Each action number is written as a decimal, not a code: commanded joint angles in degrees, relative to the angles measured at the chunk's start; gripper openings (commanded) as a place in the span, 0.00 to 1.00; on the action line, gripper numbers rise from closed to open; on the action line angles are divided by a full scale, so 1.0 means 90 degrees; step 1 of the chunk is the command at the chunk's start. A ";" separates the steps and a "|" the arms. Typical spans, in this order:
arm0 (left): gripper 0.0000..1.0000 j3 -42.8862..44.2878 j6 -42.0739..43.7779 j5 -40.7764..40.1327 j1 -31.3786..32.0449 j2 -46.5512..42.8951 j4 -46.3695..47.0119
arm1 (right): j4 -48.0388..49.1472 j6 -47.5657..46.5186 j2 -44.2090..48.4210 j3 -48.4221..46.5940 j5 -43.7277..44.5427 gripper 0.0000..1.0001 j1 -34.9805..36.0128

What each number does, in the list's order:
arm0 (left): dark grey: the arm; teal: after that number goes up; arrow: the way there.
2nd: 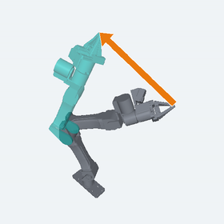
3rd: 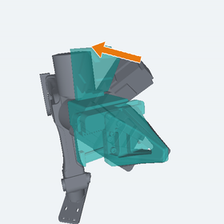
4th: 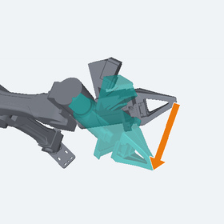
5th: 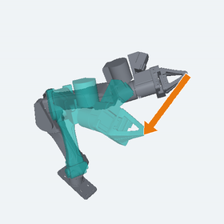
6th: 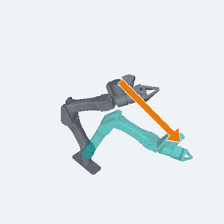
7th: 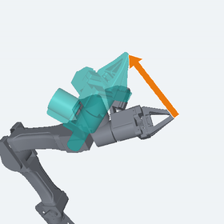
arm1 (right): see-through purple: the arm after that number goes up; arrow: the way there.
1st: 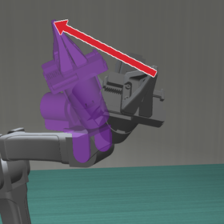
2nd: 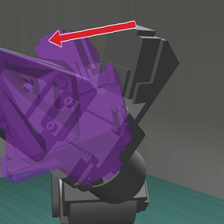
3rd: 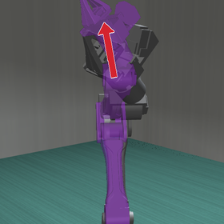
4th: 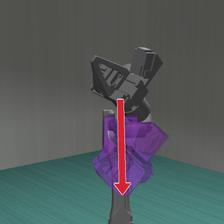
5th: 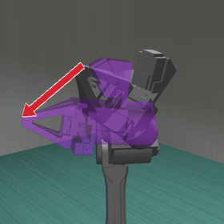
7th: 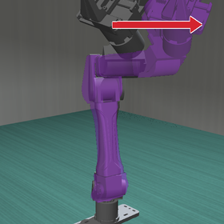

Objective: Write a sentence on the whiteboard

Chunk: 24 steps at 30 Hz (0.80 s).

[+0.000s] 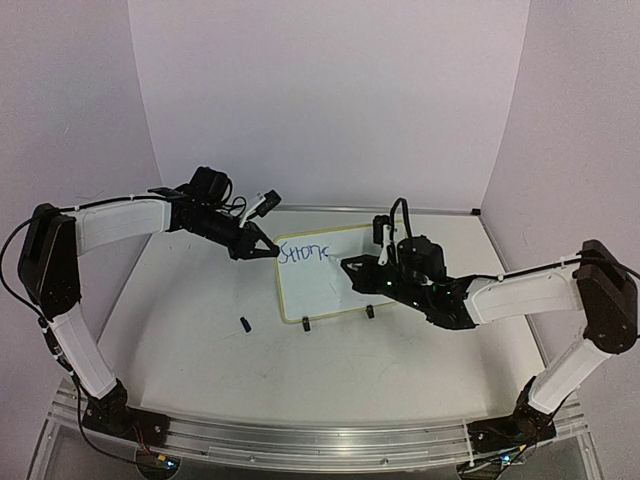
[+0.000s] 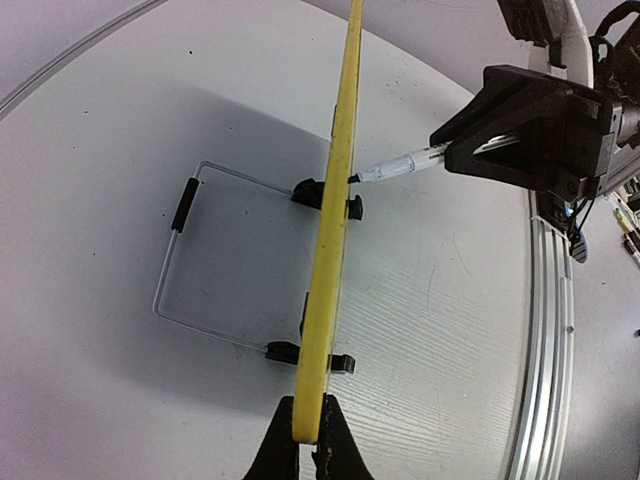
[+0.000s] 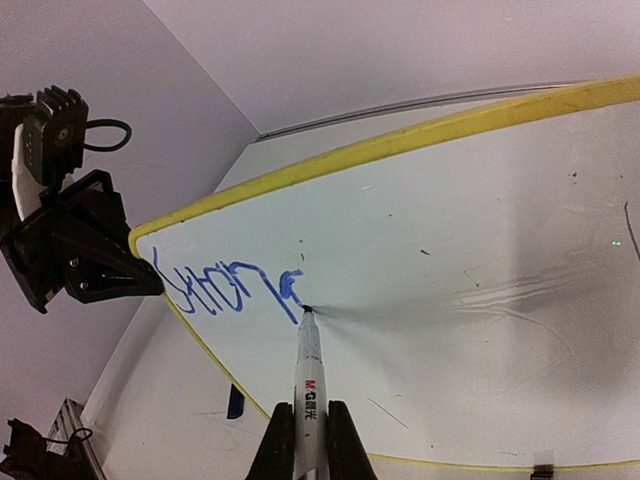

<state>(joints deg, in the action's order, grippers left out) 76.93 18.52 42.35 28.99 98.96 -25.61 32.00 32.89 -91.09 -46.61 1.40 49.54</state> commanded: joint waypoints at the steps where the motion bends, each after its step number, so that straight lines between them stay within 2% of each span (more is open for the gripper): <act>1: 0.00 0.0115 0.0295 -0.0391 0.0101 -0.0031 -0.0443 | -0.0016 -0.0128 0.0334 -0.0133 0.0349 0.00 -0.0031; 24: 0.00 0.0115 0.0307 -0.0408 0.0102 -0.0028 -0.0437 | 0.0070 -0.0052 0.0094 -0.0167 0.0291 0.00 -0.0028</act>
<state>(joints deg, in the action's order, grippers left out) 76.93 18.55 42.35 28.99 98.96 -25.61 31.83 31.80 -89.80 -47.68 3.20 49.52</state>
